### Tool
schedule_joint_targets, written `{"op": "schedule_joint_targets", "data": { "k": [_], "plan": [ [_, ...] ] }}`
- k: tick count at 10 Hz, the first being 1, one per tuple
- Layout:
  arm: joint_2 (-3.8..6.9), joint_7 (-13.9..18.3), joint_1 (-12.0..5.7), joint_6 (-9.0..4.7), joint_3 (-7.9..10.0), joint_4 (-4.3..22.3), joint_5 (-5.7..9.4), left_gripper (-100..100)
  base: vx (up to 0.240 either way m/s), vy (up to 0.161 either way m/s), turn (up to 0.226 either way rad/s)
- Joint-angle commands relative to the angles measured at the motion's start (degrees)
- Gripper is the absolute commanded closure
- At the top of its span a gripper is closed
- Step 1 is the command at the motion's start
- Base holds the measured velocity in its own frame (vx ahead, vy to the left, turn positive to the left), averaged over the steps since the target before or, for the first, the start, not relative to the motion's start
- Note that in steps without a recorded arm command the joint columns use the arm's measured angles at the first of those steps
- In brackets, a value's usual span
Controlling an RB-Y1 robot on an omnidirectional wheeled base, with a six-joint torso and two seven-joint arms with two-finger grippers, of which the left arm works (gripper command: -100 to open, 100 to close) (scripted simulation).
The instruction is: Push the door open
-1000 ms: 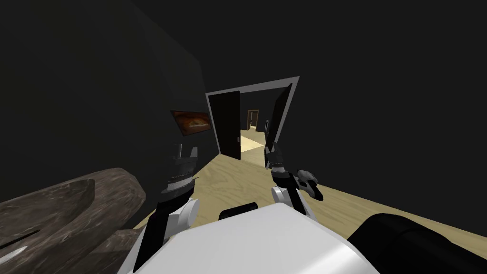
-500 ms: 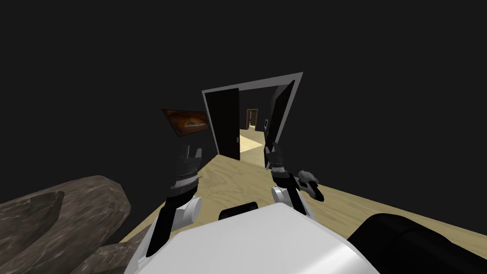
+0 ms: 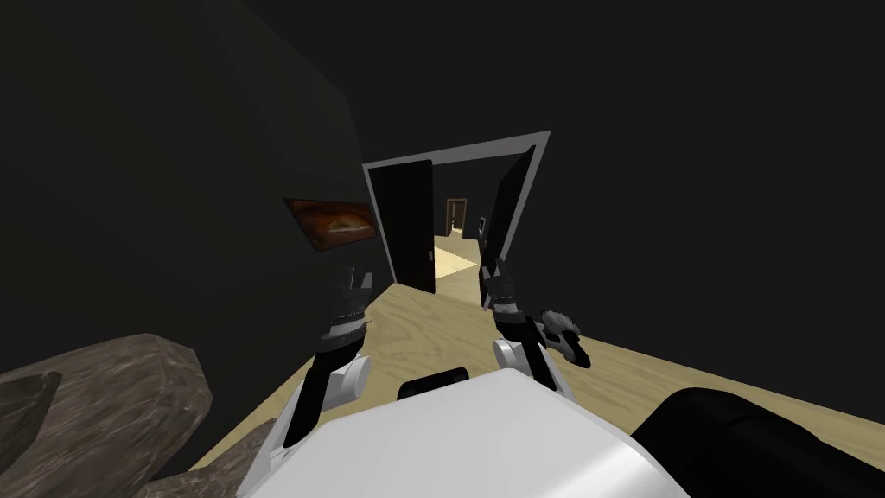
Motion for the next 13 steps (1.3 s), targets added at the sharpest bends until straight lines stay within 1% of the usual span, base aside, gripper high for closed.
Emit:
{"op": "schedule_joint_targets", "data": {
  "k": [1, 5, 13],
  "plan": [
    [0.29, 0.01, -0.52, -0.47, -0.2, 1.78, 0.1, -100, 0.088, -0.006, -0.055],
    [1.1, 0.19, -2.19, -1.38, -0.4, 6.4, 0.48, -100, 0.082, 0.008, -0.047],
    [2.51, 0.62, -6.09, -3.5, -0.89, 17.23, 1.36, -100, 0.096, 0.007, -0.055]
  ]
}}
